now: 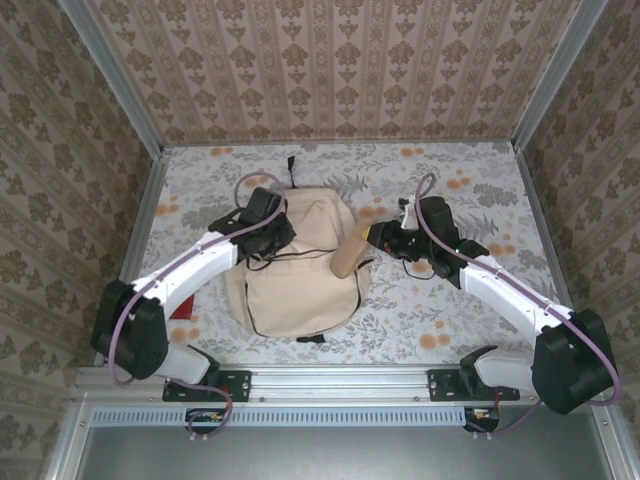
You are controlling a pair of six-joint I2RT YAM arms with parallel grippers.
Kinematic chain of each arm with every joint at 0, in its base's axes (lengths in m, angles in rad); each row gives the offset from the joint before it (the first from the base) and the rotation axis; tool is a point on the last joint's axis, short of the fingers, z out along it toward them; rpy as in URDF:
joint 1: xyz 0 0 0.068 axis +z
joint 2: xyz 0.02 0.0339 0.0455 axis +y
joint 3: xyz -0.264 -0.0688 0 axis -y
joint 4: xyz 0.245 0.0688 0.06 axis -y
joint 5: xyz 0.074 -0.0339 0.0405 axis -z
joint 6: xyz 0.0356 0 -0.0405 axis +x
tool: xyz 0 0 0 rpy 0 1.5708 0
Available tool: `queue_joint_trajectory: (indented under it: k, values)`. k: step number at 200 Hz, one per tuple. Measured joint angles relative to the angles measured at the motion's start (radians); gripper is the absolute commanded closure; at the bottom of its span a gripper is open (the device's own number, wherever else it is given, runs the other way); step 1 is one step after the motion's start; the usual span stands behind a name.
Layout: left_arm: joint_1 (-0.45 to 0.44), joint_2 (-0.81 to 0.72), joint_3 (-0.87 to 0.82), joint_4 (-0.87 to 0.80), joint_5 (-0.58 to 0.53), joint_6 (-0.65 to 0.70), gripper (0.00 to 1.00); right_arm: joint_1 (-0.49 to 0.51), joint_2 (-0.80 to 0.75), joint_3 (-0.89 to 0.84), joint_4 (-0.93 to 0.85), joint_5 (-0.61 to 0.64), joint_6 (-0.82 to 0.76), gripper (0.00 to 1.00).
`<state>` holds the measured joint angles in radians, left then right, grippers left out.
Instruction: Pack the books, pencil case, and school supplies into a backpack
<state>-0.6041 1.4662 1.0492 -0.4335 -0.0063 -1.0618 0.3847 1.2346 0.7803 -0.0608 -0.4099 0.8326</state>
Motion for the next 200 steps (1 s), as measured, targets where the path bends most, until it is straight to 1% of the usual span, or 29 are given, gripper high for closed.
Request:
queue_joint_trajectory:
  k: [33,70,91,115,156,200]
  values:
    - [-0.051,0.166,0.139,0.030,0.063,-0.024,1.00,-0.025,-0.009,0.005,-0.061,0.053,-0.031,0.76]
    - [-0.100,0.321,0.303,0.130,0.135,-0.077,1.00,-0.140,-0.042,0.016,-0.132,0.083,-0.082,0.76]
    - [-0.116,0.373,0.360,0.174,0.159,-0.098,1.00,-0.207,-0.054,0.023,-0.144,0.085,-0.097,0.76]
    - [-0.122,0.385,0.365,0.196,0.169,-0.109,1.00,-0.255,-0.061,0.021,-0.135,0.084,-0.085,0.76]
    - [-0.122,0.383,0.363,0.203,0.187,-0.117,1.00,-0.283,-0.052,-0.043,0.024,0.085,0.032,0.75]
    - [-0.121,0.377,0.361,0.203,0.213,-0.117,1.00,-0.275,0.049,-0.097,0.265,0.109,0.182,0.74]
